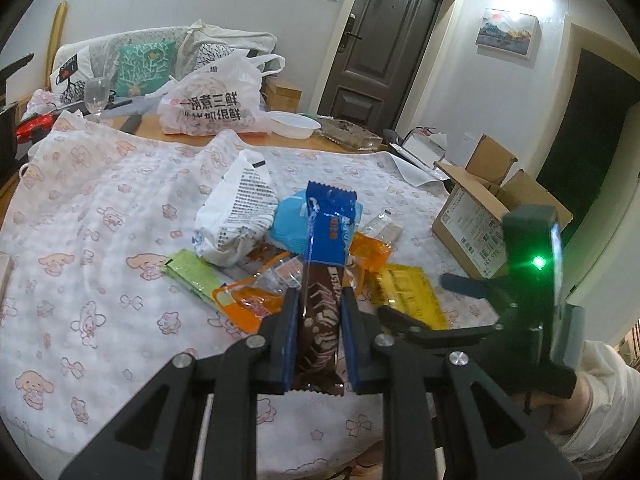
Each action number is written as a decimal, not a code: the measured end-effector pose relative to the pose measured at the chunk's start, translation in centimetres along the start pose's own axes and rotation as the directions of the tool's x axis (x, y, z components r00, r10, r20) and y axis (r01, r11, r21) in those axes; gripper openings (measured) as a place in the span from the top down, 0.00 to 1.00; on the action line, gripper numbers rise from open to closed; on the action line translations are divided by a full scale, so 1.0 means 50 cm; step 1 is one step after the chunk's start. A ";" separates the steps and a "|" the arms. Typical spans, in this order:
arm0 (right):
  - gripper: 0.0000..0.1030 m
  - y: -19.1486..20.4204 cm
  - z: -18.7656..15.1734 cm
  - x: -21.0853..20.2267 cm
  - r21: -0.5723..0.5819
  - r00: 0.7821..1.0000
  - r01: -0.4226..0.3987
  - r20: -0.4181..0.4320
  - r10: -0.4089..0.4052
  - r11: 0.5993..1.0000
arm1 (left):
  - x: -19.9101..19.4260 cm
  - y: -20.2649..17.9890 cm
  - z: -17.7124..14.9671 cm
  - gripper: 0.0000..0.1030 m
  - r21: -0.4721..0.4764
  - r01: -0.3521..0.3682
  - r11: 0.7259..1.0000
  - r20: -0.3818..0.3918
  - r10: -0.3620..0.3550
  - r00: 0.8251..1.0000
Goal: Organize snacks
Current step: 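Grasp the yellow packet with the right tool while the left tool holds the chocolate bar, then carry both snacks into the cardboard box and open both tools, then move both tools back over the blue packet on the table, then grasp the blue packet with the right tool while the left tool closes on it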
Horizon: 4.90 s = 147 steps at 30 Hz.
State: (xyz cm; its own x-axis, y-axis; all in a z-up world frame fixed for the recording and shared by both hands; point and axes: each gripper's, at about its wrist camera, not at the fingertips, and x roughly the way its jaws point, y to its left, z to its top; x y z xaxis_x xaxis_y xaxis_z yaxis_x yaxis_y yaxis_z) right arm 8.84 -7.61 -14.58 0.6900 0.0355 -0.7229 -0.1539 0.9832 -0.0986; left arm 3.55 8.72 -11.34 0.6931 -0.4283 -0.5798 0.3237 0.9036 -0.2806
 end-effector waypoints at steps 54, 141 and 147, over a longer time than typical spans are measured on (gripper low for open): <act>0.36 -0.498 -0.002 -0.268 0.166 0.958 -0.048 0.285 -0.001 0.985 | 0.113 -0.586 0.270 0.83 0.402 0.230 0.886 -0.116 -0.200 0.973; 0.08 0.072 0.262 0.124 0.045 0.963 -0.244 -0.107 0.248 0.969 | 0.140 0.184 0.244 0.30 -0.060 0.073 0.996 -0.066 -0.077 0.995; 0.08 0.068 0.270 0.151 0.051 0.976 -0.183 -0.108 0.188 0.982 | 0.147 0.189 0.245 0.30 -0.068 0.108 0.992 -0.061 -0.113 0.992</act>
State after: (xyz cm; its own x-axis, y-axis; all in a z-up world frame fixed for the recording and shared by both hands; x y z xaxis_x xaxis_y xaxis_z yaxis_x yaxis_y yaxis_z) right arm 23.08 -1.56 -11.16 0.5680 0.1997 -0.7984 -0.2409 0.9680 0.0706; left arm 19.60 14.19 -8.91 0.6118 -0.5269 -0.5900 0.3525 0.8493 -0.3930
